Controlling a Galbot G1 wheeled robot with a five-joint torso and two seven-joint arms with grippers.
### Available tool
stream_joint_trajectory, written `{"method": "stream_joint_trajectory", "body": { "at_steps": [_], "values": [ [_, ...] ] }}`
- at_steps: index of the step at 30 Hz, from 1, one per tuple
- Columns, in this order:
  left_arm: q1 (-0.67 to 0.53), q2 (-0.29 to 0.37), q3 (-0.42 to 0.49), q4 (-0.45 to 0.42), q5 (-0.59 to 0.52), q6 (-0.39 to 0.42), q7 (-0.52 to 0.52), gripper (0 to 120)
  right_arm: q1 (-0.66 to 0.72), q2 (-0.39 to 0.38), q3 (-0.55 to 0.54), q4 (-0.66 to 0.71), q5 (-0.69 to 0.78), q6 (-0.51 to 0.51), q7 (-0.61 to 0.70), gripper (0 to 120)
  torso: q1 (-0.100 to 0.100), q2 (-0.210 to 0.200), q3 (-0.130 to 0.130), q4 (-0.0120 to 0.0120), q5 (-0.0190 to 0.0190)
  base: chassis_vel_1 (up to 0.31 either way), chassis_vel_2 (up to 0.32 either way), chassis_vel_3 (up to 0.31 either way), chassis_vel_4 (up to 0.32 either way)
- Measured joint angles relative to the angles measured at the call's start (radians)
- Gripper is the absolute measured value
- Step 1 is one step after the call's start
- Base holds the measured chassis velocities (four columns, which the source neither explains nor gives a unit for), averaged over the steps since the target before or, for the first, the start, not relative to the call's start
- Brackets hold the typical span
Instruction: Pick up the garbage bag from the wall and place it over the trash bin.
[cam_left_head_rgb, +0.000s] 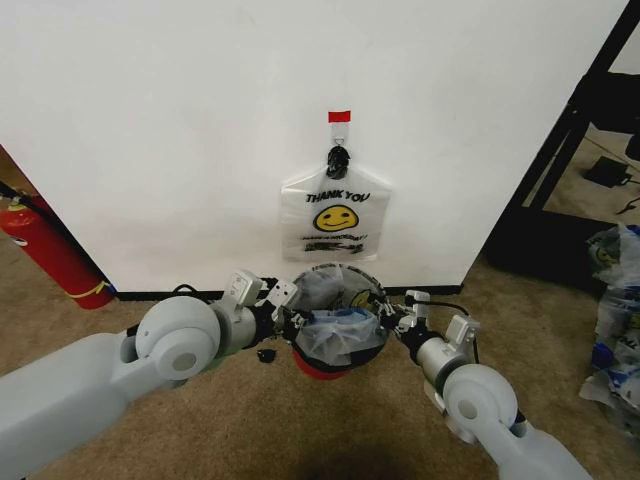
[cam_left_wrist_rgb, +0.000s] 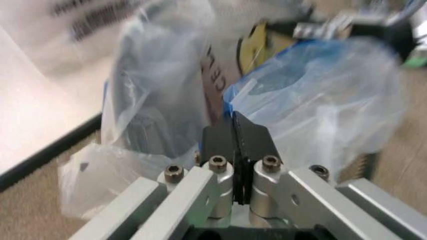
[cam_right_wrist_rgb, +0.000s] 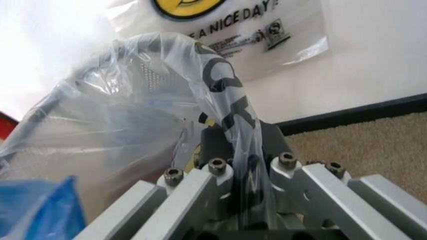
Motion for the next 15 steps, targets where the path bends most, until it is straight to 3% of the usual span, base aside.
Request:
{"method": "stream_joint_trajectory", "body": {
  "at_steps": [4,15],
  "values": [
    [0.179,0.031,-0.129,-0.078,0.068,-0.044,0.034,0,-0.002,0.023,0.011,0.003,0.029,0.001,0.036,1,0.000,0.000,0.000,0.0006,-0.0002,0.000,0.000,0.000,0.000],
    [0.410,0.023,-0.192,-0.150,0.195,-0.086,0.042,0,-0.018,0.044,0.034,0.023,0.064,-0.008,0.093,1,0.000,0.000,0.000,0.0001,0.0000,0.000,0.000,0.000,0.000]
  ]
}}
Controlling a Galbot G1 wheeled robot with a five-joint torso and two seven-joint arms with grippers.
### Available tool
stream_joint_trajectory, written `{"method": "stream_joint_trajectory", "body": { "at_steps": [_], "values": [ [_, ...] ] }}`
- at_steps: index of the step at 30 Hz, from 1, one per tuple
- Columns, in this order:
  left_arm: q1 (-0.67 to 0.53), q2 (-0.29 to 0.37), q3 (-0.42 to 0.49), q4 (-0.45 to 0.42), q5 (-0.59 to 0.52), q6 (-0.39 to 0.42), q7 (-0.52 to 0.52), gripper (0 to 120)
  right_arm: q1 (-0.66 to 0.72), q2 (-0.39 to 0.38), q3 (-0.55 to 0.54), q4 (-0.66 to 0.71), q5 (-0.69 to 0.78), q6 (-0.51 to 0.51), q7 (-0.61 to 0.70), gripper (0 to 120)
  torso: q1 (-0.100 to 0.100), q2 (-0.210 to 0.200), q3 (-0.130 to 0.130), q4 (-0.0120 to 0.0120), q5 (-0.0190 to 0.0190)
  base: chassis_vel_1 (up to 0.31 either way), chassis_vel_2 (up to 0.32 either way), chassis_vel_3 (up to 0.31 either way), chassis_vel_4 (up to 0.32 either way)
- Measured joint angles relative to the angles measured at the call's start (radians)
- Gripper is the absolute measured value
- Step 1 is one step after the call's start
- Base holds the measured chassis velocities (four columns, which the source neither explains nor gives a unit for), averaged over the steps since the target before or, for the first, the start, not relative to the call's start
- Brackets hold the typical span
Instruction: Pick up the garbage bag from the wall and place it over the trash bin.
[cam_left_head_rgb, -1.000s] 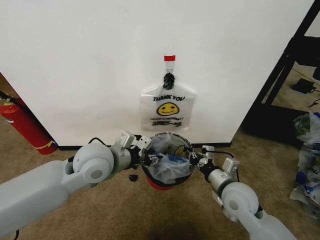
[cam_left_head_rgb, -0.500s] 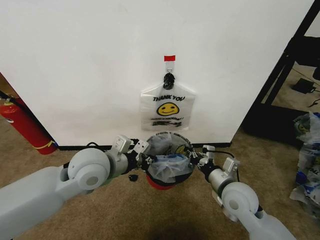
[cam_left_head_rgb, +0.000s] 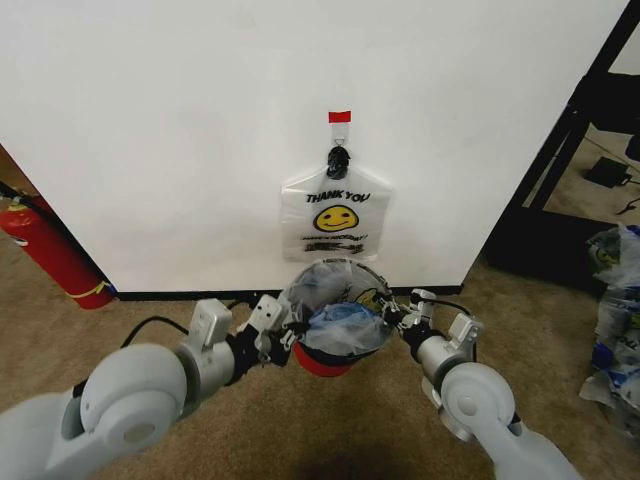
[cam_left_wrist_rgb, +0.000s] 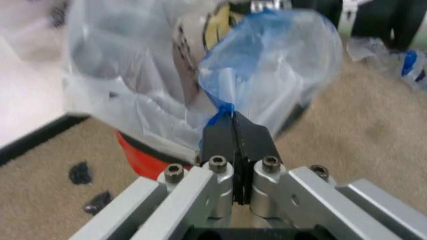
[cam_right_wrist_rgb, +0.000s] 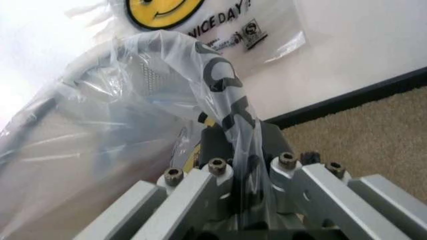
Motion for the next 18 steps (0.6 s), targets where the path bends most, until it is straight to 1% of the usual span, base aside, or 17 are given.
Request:
{"method": "stream_joint_trajectory", "body": {
  "at_steps": [3,6,9,11,12,16,18],
  "values": [
    [0.050,-0.004,-0.001,-0.008,0.042,-0.007,0.009,0,-0.004,0.000,0.016,0.005,0.012,-0.007,0.016,1,0.000,0.000,0.000,0.0000,0.0000,0.000,0.000,0.000,0.000],
    [0.064,-0.004,0.000,-0.008,0.061,-0.013,0.017,0,-0.009,0.002,0.028,0.012,0.031,-0.013,0.029,1,0.000,0.000,0.000,-0.0001,0.0000,0.000,0.000,0.000,0.000],
    [0.072,-0.003,0.004,0.011,0.097,-0.027,0.032,0,-0.013,0.004,0.037,0.023,0.059,-0.022,0.041,1,0.000,0.000,0.000,-0.0001,0.0001,0.000,0.000,0.000,0.000],
    [0.103,-0.008,0.006,0.026,0.130,-0.039,0.044,0,-0.015,0.003,0.042,0.030,0.081,-0.028,0.053,1,0.000,0.000,0.000,-0.0002,0.0001,0.000,0.000,0.000,0.000],
    [0.103,-0.008,0.006,0.026,0.130,-0.039,0.044,0,-0.015,0.003,0.042,0.030,0.081,-0.028,0.053,1,0.000,0.000,0.000,-0.0002,0.0001,0.000,0.000,0.000,0.000],
    [0.209,-0.029,0.010,0.049,0.225,-0.067,0.081,0,-0.006,0.004,0.048,0.036,0.112,-0.032,0.074,1,0.000,0.000,0.000,0.0002,0.0000,0.000,0.000,0.000,0.000],
    [0.241,-0.039,0.014,0.064,0.261,-0.078,0.097,0,0.000,0.002,0.048,0.036,0.119,-0.033,0.080,1,0.000,0.000,0.000,0.0003,-0.0001,0.000,0.000,0.000,0.000]
  ]
}}
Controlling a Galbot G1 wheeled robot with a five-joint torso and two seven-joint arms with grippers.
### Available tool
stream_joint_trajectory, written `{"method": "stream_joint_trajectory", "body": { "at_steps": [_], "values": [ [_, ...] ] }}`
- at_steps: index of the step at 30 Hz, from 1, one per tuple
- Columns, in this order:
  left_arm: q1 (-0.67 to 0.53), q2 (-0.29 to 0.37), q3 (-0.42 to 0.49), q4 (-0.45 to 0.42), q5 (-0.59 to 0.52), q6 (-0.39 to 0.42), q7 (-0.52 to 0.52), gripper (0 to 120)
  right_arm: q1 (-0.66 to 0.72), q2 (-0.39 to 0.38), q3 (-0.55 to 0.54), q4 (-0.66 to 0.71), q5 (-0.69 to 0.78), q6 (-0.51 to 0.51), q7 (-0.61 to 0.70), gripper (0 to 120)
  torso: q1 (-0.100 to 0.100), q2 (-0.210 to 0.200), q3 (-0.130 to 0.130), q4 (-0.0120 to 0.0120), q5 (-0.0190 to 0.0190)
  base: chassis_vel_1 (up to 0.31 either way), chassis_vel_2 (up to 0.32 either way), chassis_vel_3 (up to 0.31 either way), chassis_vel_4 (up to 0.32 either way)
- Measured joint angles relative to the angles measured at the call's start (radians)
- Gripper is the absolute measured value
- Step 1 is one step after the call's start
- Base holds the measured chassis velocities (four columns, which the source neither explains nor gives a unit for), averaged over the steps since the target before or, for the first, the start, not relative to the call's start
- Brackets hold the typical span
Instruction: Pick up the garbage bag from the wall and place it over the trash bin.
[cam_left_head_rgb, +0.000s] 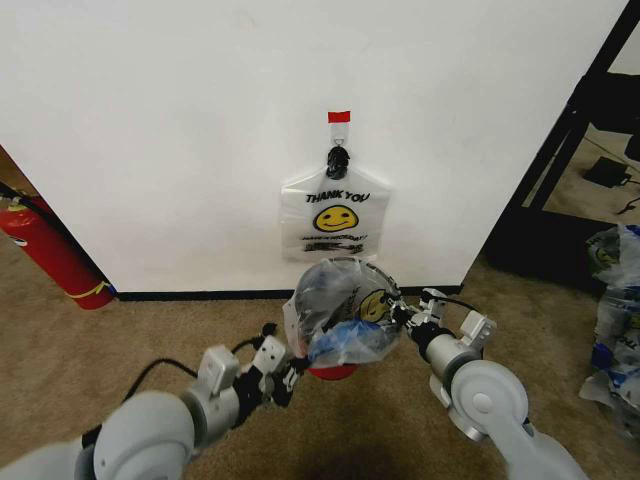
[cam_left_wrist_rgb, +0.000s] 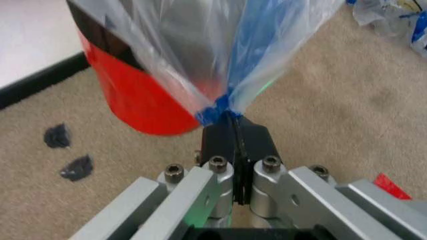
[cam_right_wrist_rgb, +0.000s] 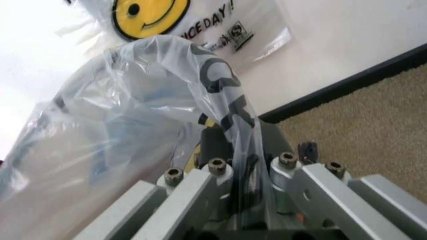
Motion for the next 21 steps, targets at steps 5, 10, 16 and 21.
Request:
{"method": "stream_joint_trajectory", "body": {
  "at_steps": [5,10,16,21],
  "values": [
    [0.020,-0.016,0.015,0.033,0.044,-0.017,0.018,0,0.007,-0.002,-0.003,0.000,0.007,-0.001,0.006,1,0.000,0.000,0.000,-0.0003,0.0001,0.000,0.000,0.000,0.000],
    [-0.021,-0.054,0.056,0.115,0.086,-0.043,0.023,0,0.009,0.002,-0.012,0.003,0.007,-0.001,0.007,1,0.000,0.000,0.000,-0.0003,0.0000,0.000,0.000,0.000,0.000],
    [-0.003,-0.048,0.021,0.067,0.103,-0.068,0.014,2,0.026,0.005,-0.024,-0.017,-0.004,0.000,0.005,1,0.000,0.000,0.000,-0.0003,0.0003,0.000,0.000,0.000,0.000],
    [0.039,0.028,-0.033,-0.029,0.100,-0.028,-0.001,16,0.032,0.005,-0.018,-0.036,-0.018,0.002,0.002,1,0.000,0.000,0.000,0.0004,0.0006,0.000,0.000,0.000,0.000]
  ]
}}
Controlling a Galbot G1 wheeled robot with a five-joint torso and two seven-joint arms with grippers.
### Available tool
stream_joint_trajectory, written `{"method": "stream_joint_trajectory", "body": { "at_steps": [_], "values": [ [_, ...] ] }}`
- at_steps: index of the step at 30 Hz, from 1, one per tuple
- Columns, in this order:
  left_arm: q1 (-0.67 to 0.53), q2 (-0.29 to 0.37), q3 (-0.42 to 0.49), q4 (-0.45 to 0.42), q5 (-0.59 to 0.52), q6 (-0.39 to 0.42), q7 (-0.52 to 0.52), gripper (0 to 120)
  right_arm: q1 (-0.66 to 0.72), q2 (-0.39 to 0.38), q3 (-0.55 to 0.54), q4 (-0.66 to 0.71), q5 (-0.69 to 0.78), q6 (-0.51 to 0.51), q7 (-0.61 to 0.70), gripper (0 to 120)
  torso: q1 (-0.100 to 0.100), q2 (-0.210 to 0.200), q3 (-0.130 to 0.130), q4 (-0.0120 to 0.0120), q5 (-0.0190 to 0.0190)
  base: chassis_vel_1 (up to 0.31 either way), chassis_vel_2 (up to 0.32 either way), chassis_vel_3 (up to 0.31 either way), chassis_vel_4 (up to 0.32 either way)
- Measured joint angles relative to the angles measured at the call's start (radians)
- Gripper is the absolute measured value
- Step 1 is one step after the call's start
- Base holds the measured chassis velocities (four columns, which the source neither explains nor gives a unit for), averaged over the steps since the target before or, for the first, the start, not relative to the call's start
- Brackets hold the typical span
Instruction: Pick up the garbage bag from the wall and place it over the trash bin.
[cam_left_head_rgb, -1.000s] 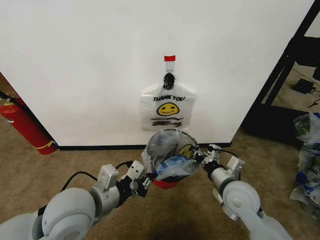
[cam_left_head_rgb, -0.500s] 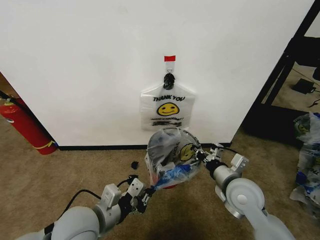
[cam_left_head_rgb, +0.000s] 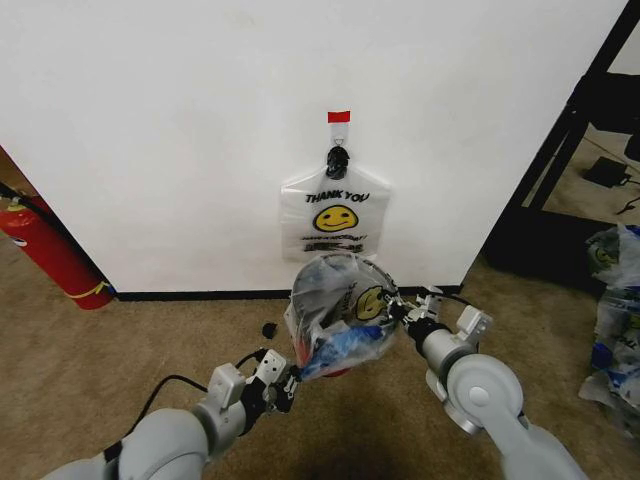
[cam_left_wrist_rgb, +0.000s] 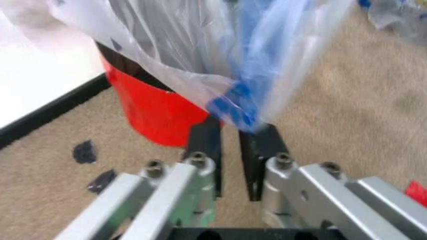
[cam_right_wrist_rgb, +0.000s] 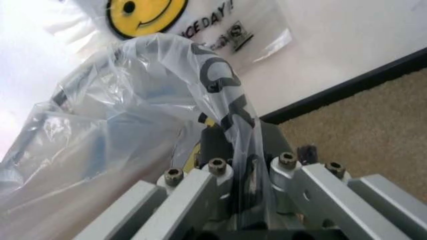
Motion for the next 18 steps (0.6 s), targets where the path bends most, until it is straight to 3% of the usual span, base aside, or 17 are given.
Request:
{"method": "stream_joint_trajectory", "body": {
  "at_steps": [2,9,11,16,18],
  "values": [
    [0.001,0.025,-0.008,-0.016,-0.015,0.045,-0.036,26,-0.021,0.000,0.022,0.005,-0.007,0.001,-0.002,1,0.000,0.000,0.000,-0.0012,-0.0006,0.000,0.000,0.000,0.000],
    [-0.034,0.046,-0.041,0.009,-0.079,0.131,-0.120,50,-0.059,-0.003,0.061,0.023,-0.020,0.002,-0.009,1,0.000,0.000,0.000,-0.0006,-0.0009,0.000,0.000,0.000,0.000],
    [-0.060,0.046,-0.055,0.008,-0.125,0.132,-0.127,53,-0.064,-0.004,0.069,0.025,-0.023,0.002,-0.009,1,0.000,0.000,0.000,-0.0010,-0.0009,0.000,0.000,0.000,0.000],
    [-0.218,0.037,-0.105,-0.061,-0.357,0.119,-0.127,79,-0.064,-0.009,0.071,0.031,-0.026,0.001,-0.011,1,0.000,0.000,0.000,-0.0005,-0.0006,0.000,0.000,0.000,0.000],
    [-0.258,0.037,-0.100,-0.072,-0.410,0.119,-0.121,82,-0.062,-0.010,0.065,0.031,-0.030,0.001,-0.012,1,0.000,0.000,0.000,-0.0007,-0.0004,0.000,0.000,0.000,0.000]
  ]
}}
